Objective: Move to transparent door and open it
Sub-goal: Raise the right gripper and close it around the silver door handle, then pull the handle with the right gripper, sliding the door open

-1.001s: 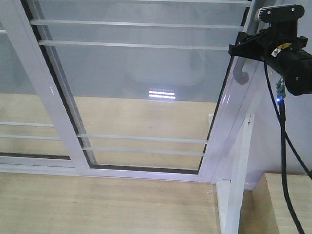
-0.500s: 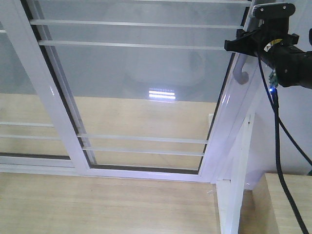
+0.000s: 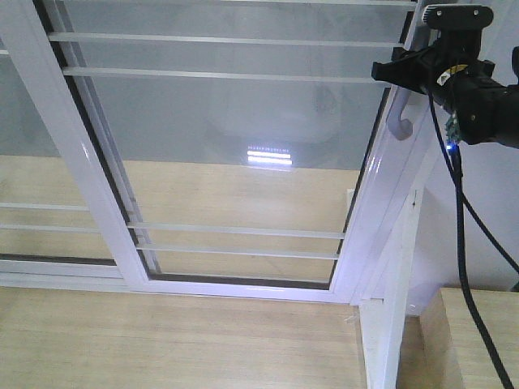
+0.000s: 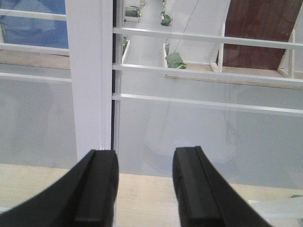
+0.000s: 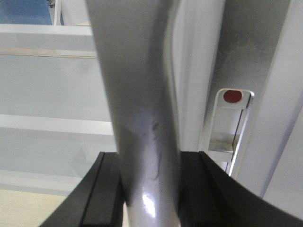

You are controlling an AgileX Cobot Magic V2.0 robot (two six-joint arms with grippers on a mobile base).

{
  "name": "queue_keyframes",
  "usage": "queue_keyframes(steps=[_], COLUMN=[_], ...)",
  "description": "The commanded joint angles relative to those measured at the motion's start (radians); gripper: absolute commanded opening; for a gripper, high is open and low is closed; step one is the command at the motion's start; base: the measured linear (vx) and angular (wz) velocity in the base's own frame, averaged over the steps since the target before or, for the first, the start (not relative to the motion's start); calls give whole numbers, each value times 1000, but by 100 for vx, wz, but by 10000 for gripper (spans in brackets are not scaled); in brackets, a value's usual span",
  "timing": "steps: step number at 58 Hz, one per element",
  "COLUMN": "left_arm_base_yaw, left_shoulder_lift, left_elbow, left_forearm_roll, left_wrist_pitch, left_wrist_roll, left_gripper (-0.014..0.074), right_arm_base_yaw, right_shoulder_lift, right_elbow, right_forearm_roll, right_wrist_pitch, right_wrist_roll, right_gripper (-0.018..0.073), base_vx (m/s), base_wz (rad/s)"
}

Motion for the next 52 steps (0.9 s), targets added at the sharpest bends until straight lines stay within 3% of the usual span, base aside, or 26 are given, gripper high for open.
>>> queue_keyframes(steps=[1, 52], left_arm_base_yaw=[-4, -4], left_shoulder_lift=[1, 1], left_elbow=[-34, -34], left_forearm_roll=[-8, -9], left_wrist_pitch=[-82, -82], left_wrist_roll=[-7, -7], left_gripper=[412, 412], right_arm_base_yaw=[41, 183], right_shoulder_lift=[-42, -41], right_elbow=[-35, -35], right_forearm_roll=[-37, -27], right_wrist_pitch=[-82, -172], right_wrist_roll=[0, 0], right_gripper=[316, 316], base_vx=[0, 0], base_wz=[0, 0])
